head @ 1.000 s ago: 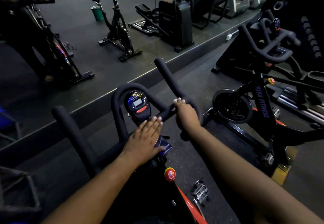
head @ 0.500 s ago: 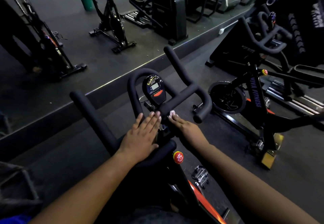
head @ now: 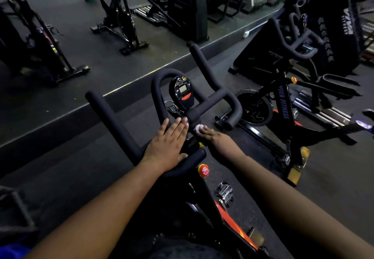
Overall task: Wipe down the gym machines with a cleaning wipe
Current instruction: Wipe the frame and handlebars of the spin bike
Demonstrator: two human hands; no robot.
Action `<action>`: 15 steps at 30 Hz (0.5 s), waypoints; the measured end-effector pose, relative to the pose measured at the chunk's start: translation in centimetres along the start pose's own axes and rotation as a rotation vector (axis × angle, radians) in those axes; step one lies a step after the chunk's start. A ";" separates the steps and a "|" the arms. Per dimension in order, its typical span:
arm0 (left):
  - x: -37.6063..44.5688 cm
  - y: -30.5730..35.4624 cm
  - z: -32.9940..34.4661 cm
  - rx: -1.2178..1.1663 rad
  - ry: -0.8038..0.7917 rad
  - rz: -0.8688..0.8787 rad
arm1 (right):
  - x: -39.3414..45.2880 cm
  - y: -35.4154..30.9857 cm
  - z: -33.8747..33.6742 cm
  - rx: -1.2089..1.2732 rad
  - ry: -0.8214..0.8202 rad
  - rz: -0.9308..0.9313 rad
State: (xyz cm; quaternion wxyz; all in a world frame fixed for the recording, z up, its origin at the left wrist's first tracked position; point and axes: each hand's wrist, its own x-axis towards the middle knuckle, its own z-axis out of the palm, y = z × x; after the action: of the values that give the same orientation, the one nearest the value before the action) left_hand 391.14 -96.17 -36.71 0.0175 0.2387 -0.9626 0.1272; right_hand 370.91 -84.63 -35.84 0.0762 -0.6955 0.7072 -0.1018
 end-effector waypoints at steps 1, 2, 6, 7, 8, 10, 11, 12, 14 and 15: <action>0.0 0.0 0.0 0.008 -0.003 0.001 | -1.0 0.3 0.3 0.012 0.019 -0.020; 0.0 0.1 -0.2 0.011 -0.014 0.003 | -1.9 0.8 0.3 0.019 0.030 -0.048; 0.2 0.1 0.0 -0.007 -0.008 -0.001 | -2.7 1.8 -1.9 0.057 0.016 -0.064; 0.2 0.0 0.0 -0.017 -0.005 -0.003 | -1.9 2.0 -2.2 0.063 0.034 -0.047; 0.1 0.0 -0.1 -0.021 -0.007 -0.002 | -1.1 2.1 -2.4 0.064 0.050 -0.034; -0.1 0.0 -0.3 -0.006 -0.030 0.004 | 0.6 1.7 -1.7 0.071 0.020 -0.016; -0.1 0.0 -0.5 -0.003 -0.034 0.005 | 1.0 1.3 -1.2 0.068 -0.004 -0.010; -0.1 -0.1 -0.6 0.000 -0.030 0.008 | 1.0 0.9 -0.5 0.055 -0.019 -0.004; 0.0 -0.2 -0.8 -0.008 -0.034 0.007 | -0.2 0.9 0.1 0.025 -0.002 -0.013; -0.1 0.0 -0.9 -0.012 -0.038 0.007 | -1.3 1.1 0.1 0.027 0.016 -0.032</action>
State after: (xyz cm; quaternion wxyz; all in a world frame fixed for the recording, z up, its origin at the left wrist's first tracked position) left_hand 391.18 -95.93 -35.79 0.0001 0.2378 -0.9642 0.1172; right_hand 369.93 -83.37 -36.29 0.0780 -0.7048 0.6951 -0.1181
